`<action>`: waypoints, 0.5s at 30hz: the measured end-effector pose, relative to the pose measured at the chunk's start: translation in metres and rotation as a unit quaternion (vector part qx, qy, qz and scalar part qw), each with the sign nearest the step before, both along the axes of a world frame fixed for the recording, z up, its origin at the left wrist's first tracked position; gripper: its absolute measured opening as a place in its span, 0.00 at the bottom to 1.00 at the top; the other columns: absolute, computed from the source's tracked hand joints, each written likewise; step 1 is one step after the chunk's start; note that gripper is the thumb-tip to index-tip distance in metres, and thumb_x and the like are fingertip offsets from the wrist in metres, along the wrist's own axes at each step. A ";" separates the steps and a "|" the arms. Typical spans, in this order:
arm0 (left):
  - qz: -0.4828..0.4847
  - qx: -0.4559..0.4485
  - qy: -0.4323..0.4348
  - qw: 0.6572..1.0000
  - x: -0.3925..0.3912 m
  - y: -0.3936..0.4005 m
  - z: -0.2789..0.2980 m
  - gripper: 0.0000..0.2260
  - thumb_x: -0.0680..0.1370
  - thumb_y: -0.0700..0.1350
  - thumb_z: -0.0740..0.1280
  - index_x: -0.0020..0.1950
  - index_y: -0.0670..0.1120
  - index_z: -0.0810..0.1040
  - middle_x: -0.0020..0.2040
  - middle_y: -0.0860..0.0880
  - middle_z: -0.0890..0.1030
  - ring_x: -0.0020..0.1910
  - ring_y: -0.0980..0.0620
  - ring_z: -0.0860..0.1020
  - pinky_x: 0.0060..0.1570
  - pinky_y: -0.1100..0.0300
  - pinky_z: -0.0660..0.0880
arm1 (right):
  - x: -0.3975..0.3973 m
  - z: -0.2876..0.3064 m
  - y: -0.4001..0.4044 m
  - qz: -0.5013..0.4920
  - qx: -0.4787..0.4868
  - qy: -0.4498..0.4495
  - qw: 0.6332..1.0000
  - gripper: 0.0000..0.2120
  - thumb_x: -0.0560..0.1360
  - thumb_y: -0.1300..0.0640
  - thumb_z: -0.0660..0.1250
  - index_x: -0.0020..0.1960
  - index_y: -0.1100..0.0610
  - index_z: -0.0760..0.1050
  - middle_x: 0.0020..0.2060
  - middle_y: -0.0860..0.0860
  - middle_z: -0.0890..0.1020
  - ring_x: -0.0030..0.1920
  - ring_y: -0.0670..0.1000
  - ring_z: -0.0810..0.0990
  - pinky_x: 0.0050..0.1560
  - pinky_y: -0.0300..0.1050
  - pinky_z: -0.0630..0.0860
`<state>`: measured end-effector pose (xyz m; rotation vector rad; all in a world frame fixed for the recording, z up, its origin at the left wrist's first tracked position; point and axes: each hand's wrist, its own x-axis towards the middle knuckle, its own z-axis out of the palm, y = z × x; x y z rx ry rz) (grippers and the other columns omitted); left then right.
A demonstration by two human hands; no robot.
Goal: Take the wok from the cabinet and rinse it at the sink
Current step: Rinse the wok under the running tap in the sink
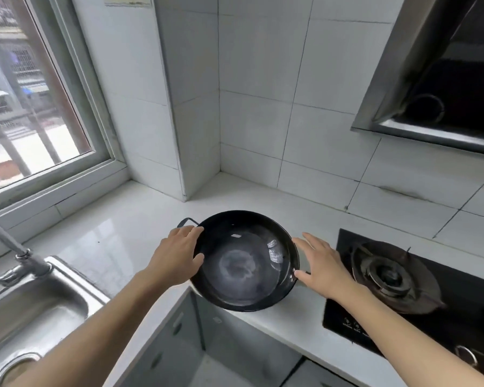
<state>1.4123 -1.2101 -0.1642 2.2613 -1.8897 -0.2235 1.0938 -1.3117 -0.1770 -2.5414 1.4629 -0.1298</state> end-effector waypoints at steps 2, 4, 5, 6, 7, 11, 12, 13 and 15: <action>-0.008 0.016 -0.018 1.000 0.009 -0.019 -0.001 0.27 0.78 0.50 0.62 0.76 0.50 0.62 0.74 0.50 0.66 0.72 0.45 0.63 0.66 0.49 0.68 | 0.000 -0.011 -0.019 -0.001 0.021 0.017 1.000 0.38 0.73 0.46 0.69 0.78 0.47 0.54 0.78 0.50 0.55 0.76 0.54 0.55 0.73 0.53 0.57; -0.008 0.031 -0.029 0.999 0.016 -0.038 -0.006 0.26 0.78 0.50 0.62 0.76 0.50 0.63 0.74 0.50 0.67 0.72 0.45 0.63 0.66 0.50 0.68 | 0.000 -0.023 -0.035 -0.002 0.041 0.025 0.999 0.39 0.72 0.48 0.69 0.78 0.47 0.54 0.77 0.51 0.56 0.75 0.55 0.56 0.73 0.52 0.58; -0.011 0.041 -0.032 0.999 0.019 -0.046 -0.009 0.26 0.78 0.50 0.62 0.75 0.50 0.63 0.74 0.50 0.67 0.72 0.45 0.63 0.66 0.50 0.68 | 0.000 -0.028 -0.041 0.001 0.051 0.029 0.998 0.39 0.72 0.49 0.69 0.78 0.47 0.54 0.77 0.51 0.56 0.75 0.55 0.56 0.72 0.53 0.58; -0.016 0.053 -0.035 0.998 0.021 -0.055 -0.012 0.26 0.78 0.49 0.62 0.75 0.50 0.63 0.74 0.50 0.66 0.72 0.45 0.63 0.66 0.50 0.68 | 0.001 -0.033 -0.047 0.005 0.061 0.036 0.998 0.40 0.71 0.50 0.69 0.78 0.47 0.53 0.77 0.51 0.56 0.75 0.55 0.56 0.72 0.53 0.59; -0.024 0.066 -0.039 0.997 0.023 -0.062 -0.016 0.26 0.77 0.49 0.62 0.75 0.50 0.62 0.74 0.50 0.66 0.72 0.45 0.63 0.67 0.50 0.68 | 0.001 -0.038 -0.052 0.008 0.070 0.046 0.996 0.40 0.71 0.52 0.69 0.78 0.47 0.52 0.77 0.51 0.55 0.75 0.56 0.56 0.72 0.54 0.59; -0.088 0.109 -0.084 0.987 0.036 -0.085 -0.028 0.30 0.73 0.46 0.63 0.75 0.51 0.62 0.75 0.50 0.64 0.74 0.45 0.60 0.65 0.52 0.68 | -0.002 -0.061 -0.064 0.009 0.095 0.099 0.990 0.46 0.70 0.59 0.70 0.79 0.48 0.47 0.78 0.52 0.50 0.77 0.56 0.51 0.74 0.53 0.57; -0.103 0.120 -0.100 0.982 0.040 -0.090 -0.030 0.31 0.72 0.45 0.63 0.76 0.51 0.61 0.75 0.50 0.63 0.74 0.45 0.59 0.66 0.53 0.68 | -0.003 -0.067 -0.065 0.009 0.101 0.105 0.989 0.47 0.70 0.60 0.70 0.79 0.48 0.45 0.79 0.52 0.48 0.77 0.56 0.50 0.75 0.53 0.56; -0.116 0.130 -0.113 0.978 0.044 -0.094 -0.033 0.33 0.72 0.45 0.63 0.77 0.51 0.60 0.76 0.49 0.61 0.75 0.45 0.57 0.67 0.53 0.66 | -0.003 -0.073 -0.066 0.009 0.107 0.108 0.988 0.48 0.70 0.60 0.70 0.79 0.49 0.43 0.79 0.52 0.46 0.78 0.55 0.48 0.75 0.53 0.55; -0.134 0.142 -0.136 0.971 0.056 -0.103 -0.039 0.34 0.72 0.43 0.63 0.78 0.50 0.57 0.78 0.48 0.59 0.77 0.45 0.55 0.71 0.53 0.63 | 0.000 -0.080 -0.067 0.010 0.109 0.114 0.987 0.49 0.71 0.62 0.69 0.79 0.51 0.39 0.79 0.51 0.42 0.78 0.54 0.45 0.76 0.51 0.54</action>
